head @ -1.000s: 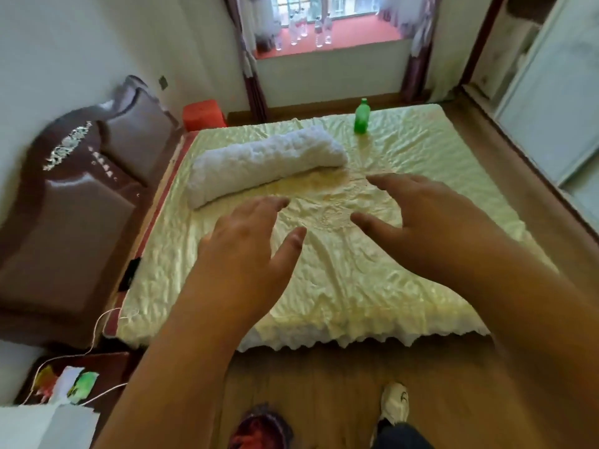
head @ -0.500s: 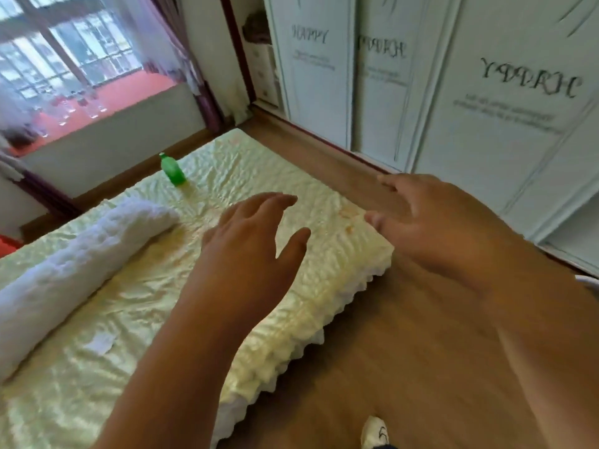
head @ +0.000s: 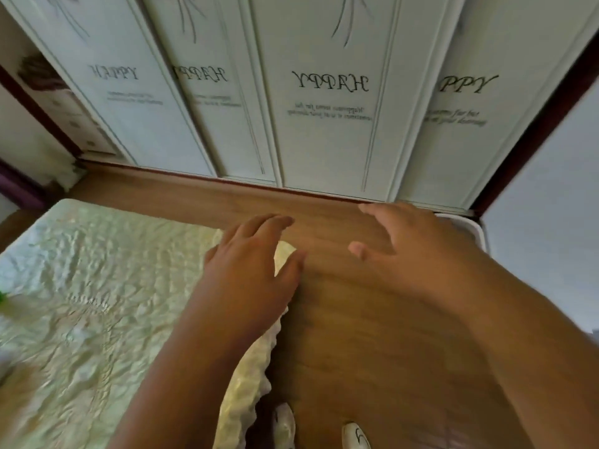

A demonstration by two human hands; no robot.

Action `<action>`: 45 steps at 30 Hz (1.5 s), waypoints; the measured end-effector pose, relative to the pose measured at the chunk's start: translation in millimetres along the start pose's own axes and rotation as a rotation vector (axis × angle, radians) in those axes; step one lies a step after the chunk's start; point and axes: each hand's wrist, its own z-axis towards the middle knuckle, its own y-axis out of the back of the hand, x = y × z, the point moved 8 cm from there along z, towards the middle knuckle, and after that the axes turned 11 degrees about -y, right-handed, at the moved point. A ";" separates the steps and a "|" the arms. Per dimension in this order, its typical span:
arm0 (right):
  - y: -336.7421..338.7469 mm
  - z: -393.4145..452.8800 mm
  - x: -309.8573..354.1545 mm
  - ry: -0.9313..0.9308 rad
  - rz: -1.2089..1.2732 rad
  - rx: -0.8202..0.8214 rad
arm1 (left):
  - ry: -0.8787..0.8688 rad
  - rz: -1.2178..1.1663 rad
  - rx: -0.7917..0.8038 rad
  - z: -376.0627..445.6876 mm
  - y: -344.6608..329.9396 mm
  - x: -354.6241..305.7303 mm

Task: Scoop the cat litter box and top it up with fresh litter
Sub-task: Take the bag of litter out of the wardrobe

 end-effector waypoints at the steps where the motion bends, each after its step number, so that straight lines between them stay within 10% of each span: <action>1: 3.1 1.4 -4.0 -0.030 0.004 -0.019 | -0.035 -0.011 0.017 10.9 -1.3 -0.9; 23: 25.8 6.5 -15.9 -0.480 0.102 -0.315 | -0.513 -0.059 0.240 133.6 -2.0 5.7; 45: 125.5 293.2 -81.3 -0.215 0.027 -0.168 | -0.243 -0.008 0.094 374.4 -39.0 -20.4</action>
